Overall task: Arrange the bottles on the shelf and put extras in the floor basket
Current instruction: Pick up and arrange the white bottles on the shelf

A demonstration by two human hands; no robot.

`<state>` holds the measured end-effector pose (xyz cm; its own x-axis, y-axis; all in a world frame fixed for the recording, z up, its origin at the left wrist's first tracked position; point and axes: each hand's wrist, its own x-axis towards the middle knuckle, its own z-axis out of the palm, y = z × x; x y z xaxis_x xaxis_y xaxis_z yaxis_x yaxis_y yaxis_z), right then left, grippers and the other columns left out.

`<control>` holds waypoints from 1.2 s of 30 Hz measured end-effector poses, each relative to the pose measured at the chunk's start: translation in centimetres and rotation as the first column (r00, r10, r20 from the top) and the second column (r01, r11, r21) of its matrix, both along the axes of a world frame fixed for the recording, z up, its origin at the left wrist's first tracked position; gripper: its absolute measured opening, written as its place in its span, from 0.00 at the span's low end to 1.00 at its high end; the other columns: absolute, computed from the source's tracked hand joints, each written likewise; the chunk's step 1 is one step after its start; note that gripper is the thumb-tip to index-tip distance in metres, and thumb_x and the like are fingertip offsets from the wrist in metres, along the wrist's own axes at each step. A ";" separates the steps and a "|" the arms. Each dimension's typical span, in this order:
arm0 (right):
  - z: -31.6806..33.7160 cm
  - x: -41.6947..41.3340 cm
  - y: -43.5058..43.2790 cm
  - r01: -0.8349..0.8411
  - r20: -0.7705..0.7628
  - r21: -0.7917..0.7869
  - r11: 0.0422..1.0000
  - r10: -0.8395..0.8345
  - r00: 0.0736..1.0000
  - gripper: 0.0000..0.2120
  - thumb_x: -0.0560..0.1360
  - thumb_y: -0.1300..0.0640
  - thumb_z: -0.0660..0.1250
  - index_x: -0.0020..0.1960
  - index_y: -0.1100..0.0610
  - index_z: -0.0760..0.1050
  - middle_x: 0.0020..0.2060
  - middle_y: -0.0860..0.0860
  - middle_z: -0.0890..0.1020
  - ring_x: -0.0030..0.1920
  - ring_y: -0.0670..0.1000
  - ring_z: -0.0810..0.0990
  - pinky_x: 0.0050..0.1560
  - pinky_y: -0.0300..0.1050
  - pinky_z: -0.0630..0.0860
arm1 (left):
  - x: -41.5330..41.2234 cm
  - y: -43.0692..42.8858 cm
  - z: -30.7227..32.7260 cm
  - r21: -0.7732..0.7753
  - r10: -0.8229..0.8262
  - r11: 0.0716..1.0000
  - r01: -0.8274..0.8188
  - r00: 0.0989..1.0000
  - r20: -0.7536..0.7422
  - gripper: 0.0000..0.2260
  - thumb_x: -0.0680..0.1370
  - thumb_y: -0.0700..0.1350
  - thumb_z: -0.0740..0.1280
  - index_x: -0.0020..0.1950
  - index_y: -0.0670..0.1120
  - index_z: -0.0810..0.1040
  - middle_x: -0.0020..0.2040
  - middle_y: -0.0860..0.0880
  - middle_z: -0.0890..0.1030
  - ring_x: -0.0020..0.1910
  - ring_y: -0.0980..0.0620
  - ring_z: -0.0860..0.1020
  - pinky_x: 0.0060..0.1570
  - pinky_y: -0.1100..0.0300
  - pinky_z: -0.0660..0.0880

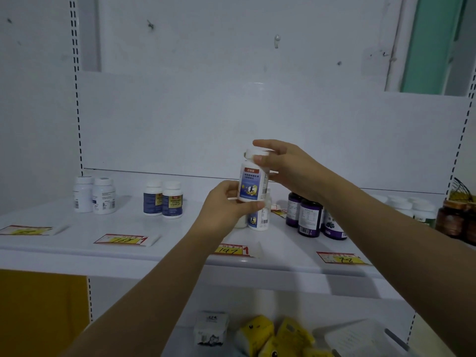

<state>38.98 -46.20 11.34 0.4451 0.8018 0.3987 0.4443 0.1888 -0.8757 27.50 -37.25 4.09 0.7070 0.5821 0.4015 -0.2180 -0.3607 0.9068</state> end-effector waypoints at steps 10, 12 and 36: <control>-1.2 -1.4 0.2 0.182 0.342 0.146 0.972 -0.222 0.913 0.16 0.68 0.58 0.76 0.54 0.50 0.77 0.51 0.45 0.82 0.55 0.46 0.79 0.55 0.41 0.78 | 0.8 0.6 -0.1 0.083 0.031 0.996 -0.030 1.000 -0.001 0.26 0.74 0.37 0.70 0.69 0.48 0.65 0.67 0.50 0.72 0.64 0.49 0.73 0.60 0.56 0.71; -1.8 -2.1 0.3 0.190 0.454 0.222 0.956 -0.274 0.848 0.19 0.67 0.58 0.76 0.56 0.49 0.76 0.52 0.42 0.81 0.55 0.43 0.78 0.54 0.36 0.76 | 1.0 1.1 0.3 0.108 0.028 0.994 -0.031 0.999 0.026 0.25 0.76 0.37 0.67 0.71 0.49 0.65 0.67 0.50 0.72 0.64 0.49 0.73 0.59 0.58 0.69; 1.1 -0.5 1.2 0.476 -0.058 -0.252 0.842 -0.504 0.862 0.14 0.72 0.47 0.69 0.43 0.58 0.74 0.35 0.53 0.80 0.31 0.50 0.79 0.27 0.37 0.73 | 2.0 0.0 2.8 -0.038 -0.018 0.999 0.018 1.000 -0.007 0.23 0.73 0.63 0.65 0.56 0.45 0.74 0.41 0.47 0.84 0.36 0.57 0.82 0.49 0.60 0.74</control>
